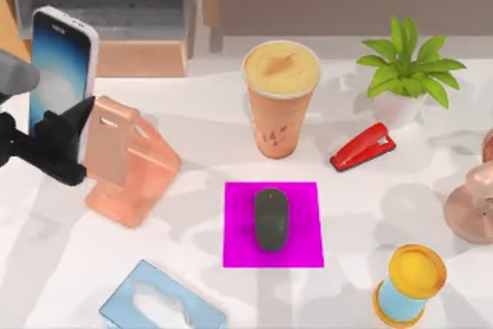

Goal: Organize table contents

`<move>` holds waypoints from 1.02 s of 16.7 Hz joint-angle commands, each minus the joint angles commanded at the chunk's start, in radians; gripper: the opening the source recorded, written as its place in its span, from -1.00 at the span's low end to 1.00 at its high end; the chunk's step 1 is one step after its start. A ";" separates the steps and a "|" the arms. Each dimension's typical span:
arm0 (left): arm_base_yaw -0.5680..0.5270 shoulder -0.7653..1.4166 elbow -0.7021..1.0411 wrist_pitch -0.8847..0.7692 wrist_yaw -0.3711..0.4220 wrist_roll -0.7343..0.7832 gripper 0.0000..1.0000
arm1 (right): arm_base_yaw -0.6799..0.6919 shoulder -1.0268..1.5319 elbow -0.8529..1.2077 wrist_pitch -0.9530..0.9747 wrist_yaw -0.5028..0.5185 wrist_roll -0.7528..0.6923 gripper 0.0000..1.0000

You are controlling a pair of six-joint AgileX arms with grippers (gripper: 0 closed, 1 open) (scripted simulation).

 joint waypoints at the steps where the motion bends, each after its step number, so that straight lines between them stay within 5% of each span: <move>1: -0.006 -0.013 0.015 0.013 0.005 0.020 -1.00 | 0.000 0.000 0.000 0.000 0.000 0.000 1.00; 17: -0.060 0.315 -0.043 0.236 -0.070 -0.095 -1.00 | 0.000 0.000 0.000 0.000 0.000 0.000 1.00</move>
